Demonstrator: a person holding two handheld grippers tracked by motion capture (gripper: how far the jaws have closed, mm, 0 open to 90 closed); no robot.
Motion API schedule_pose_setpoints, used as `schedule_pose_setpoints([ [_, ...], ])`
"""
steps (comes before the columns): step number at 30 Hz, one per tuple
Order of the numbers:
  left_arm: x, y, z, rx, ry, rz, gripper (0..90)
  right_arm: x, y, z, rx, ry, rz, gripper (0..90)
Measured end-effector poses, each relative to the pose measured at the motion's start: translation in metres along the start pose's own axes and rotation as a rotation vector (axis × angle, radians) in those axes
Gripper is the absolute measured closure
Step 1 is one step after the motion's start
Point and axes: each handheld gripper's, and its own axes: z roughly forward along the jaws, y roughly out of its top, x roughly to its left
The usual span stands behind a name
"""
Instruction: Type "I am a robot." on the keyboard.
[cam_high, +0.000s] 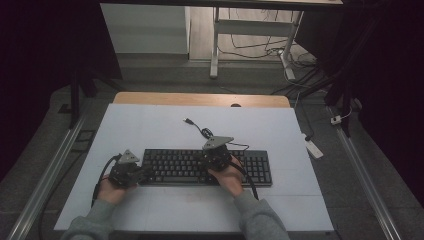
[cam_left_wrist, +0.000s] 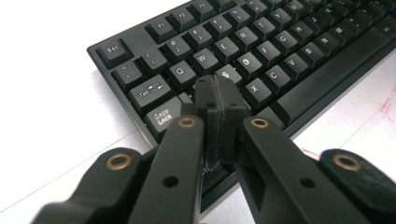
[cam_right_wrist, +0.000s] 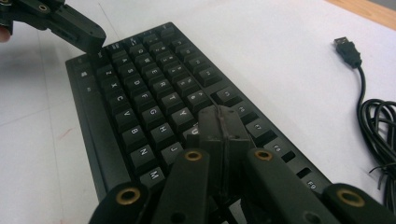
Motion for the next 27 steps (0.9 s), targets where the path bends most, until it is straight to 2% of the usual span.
schedule_pose_setpoints([
  [14,0.000,-0.004,0.006,0.033,0.005,-0.001,88.9,0.000,-0.001,0.010,0.026,-0.005,0.010,89.2],
  [27,0.000,-0.005,0.006,0.037,0.006,0.004,88.9,0.002,-0.003,0.021,0.071,-0.011,0.002,89.2],
])
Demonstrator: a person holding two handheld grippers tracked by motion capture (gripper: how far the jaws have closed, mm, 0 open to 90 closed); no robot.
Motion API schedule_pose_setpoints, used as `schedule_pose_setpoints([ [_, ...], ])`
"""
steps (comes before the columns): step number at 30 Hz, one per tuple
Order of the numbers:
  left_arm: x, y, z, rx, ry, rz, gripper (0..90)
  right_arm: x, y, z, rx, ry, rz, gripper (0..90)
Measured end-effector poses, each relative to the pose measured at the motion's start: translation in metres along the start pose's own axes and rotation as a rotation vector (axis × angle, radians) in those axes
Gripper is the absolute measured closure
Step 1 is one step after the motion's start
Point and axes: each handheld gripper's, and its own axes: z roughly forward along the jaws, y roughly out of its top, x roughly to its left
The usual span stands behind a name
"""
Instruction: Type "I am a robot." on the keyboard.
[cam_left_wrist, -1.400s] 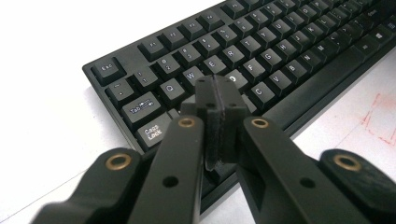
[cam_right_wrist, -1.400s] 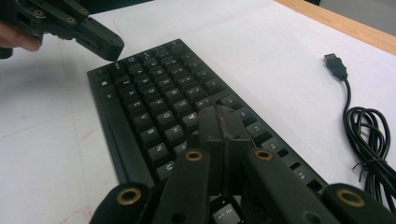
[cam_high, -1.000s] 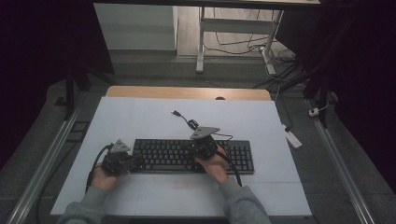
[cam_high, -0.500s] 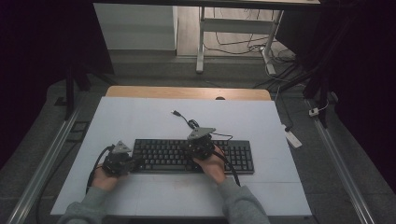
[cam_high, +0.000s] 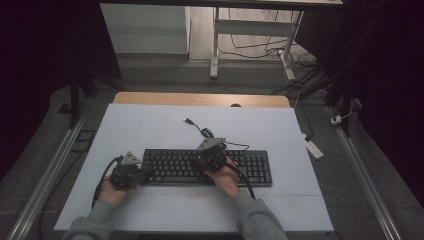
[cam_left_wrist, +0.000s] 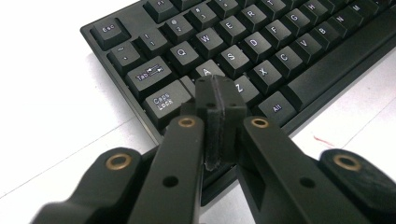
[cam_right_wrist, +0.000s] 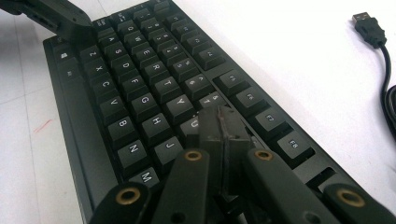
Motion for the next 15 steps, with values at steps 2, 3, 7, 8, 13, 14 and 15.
schedule_pose_setpoints([
  [2,-0.0001,-0.0001,0.0005,0.001,0.001,-0.002,88.9,-0.0005,-0.0002,-0.0001,0.001,-0.003,0.003,89.2],
  [3,-0.0001,-0.0002,0.0009,0.004,0.003,-0.002,88.9,-0.0010,-0.0004,-0.0001,0.002,-0.005,0.005,89.2],
  [7,0.0001,-0.0010,0.0020,0.006,0.000,-0.003,89.0,-0.0017,-0.0014,0.0015,0.013,-0.007,0.006,89.3],
  [8,0.0002,-0.0012,0.0021,0.004,0.000,-0.004,89.0,-0.0017,-0.0015,0.0017,0.013,-0.007,0.006,89.3],
  [13,0.0001,-0.0013,0.0020,0.004,0.000,-0.005,89.0,-0.0017,-0.0028,0.0037,0.027,-0.007,0.002,89.5],
  [14,0.0001,-0.0012,0.0018,0.004,0.000,-0.005,89.0,-0.0018,-0.0024,0.0032,0.028,-0.007,0.006,89.5],
  [15,0.0000,-0.0012,0.0017,0.004,0.001,-0.005,89.0,-0.0017,-0.0020,0.0026,0.026,-0.006,0.005,89.5],
])
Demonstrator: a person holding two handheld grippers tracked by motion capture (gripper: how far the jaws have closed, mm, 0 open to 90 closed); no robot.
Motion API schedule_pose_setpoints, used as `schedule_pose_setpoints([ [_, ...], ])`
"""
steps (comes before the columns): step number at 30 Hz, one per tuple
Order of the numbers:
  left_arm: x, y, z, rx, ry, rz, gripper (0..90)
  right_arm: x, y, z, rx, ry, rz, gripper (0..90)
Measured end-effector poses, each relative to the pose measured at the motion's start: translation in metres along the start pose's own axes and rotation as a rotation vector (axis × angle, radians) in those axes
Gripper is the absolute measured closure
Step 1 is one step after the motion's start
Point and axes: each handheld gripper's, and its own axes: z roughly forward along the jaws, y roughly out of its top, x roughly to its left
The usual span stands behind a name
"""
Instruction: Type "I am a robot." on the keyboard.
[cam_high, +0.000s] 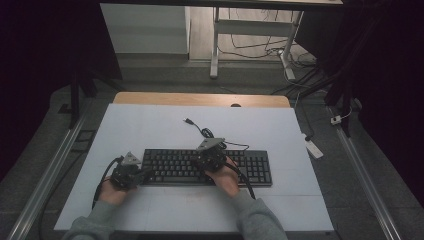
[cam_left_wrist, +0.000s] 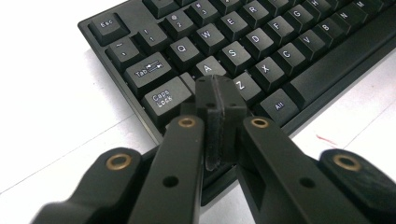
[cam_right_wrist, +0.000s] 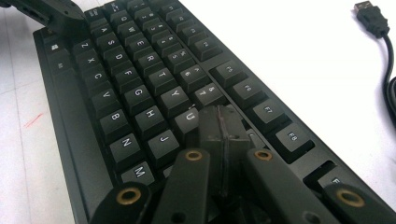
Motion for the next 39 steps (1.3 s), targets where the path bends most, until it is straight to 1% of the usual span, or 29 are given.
schedule_pose_setpoints([
  [5,-0.002,0.001,-0.003,-0.024,0.001,0.001,88.9,0.002,0.002,-0.005,-0.038,-0.007,-0.011,89.5],
  [7,-0.002,0.002,-0.005,-0.037,0.000,0.001,88.7,0.002,0.003,-0.010,-0.059,0.002,-0.012,89.5],
  [11,-0.002,0.003,-0.008,-0.057,-0.002,-0.002,87.5,0.001,0.003,-0.014,-0.065,0.006,-0.012,89.1],
  [13,-0.002,0.003,-0.009,-0.066,-0.006,-0.004,85.8,0.000,0.002,-0.016,-0.068,0.012,-0.006,84.2],
  [14,-0.002,0.003,-0.010,-0.072,-0.009,-0.007,84.5,0.000,0.002,-0.016,-0.070,0.014,-0.001,80.9],
  [15,-0.002,0.003,-0.010,-0.078,-0.009,-0.009,79.9,-0.001,0.001,-0.019,-0.075,0.012,0.006,75.1],
  [16,-0.001,0.003,-0.011,-0.083,-0.008,-0.010,79.9,-0.001,0.001,-0.019,-0.075,0.012,0.006,75.1],
  [18,0.000,0.003,-0.012,-0.093,-0.012,-0.018,75.5,-0.002,0.001,-0.021,-0.081,0.012,0.011,70.1],
  [23,0.001,0.003,-0.014,-0.113,-0.012,-0.038,61.8,-0.003,-0.002,-0.029,-0.092,-0.001,0.010,60.8],
  [26,0.002,0.003,-0.015,-0.122,-0.009,-0.043,56.2,-0.005,-0.004,-0.034,-0.097,-0.009,0.013,57.5],
  [31,0.003,0.003,-0.016,-0.126,-0.006,-0.055,48.7,-0.005,-0.009,-0.045,-0.109,-0.023,0.017,55.0],
  [33,0.004,0.003,-0.016,-0.127,-0.005,-0.058,46.1,-0.006,-0.013,-0.053,-0.113,-0.032,0.017,54.5],
  [34,0.004,0.003,-0.016,-0.127,-0.006,-0.058,45.4,-0.006,-0.013,-0.053,-0.113,-0.032,0.017,54.5],
  [37,0.004,0.003,-0.016,-0.127,-0.002,-0.060,44.2,-0.007,-0.019,-0.062,-0.107,-0.045,0.023,54.0],
  [39,0.005,0.003,-0.016,-0.128,-0.001,-0.062,43.3,-0.007,-0.025,-0.068,-0.105,-0.054,0.019,54.0],
])
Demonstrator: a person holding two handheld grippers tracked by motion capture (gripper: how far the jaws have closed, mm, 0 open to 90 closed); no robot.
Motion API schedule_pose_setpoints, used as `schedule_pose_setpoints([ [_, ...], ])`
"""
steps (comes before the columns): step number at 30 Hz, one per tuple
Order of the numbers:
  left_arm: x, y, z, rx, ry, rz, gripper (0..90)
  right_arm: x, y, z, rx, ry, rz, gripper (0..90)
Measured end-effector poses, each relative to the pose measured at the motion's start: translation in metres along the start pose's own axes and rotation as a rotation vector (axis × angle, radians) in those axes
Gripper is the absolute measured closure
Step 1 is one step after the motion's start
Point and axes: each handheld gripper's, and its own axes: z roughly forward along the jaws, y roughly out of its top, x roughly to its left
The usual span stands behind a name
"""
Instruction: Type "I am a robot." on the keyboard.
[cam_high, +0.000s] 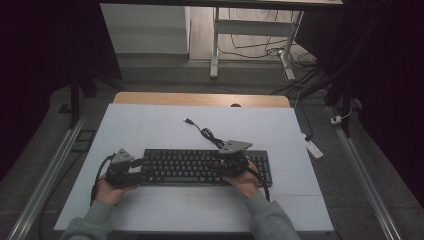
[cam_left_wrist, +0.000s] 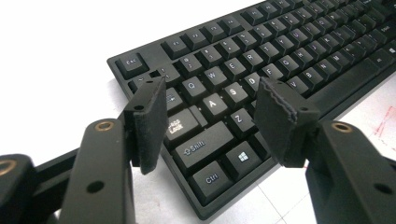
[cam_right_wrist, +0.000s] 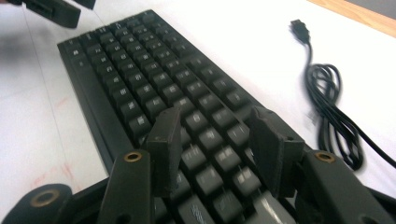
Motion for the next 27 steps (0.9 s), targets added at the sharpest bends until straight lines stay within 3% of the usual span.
schedule_pose_setpoints([
  [10,0.002,0.000,-0.001,-0.005,-0.009,0.004,41.3,-0.009,-0.021,-0.029,-0.003,-0.050,0.024,53.9],
  [17,-0.001,0.001,0.000,-0.004,-0.025,0.026,41.2,-0.012,-0.025,-0.036,-0.013,-0.053,0.031,53.9],
  [27,-0.019,0.014,0.005,0.011,-0.089,0.120,41.5,-0.012,-0.026,-0.036,-0.008,-0.051,0.032,53.9],
])
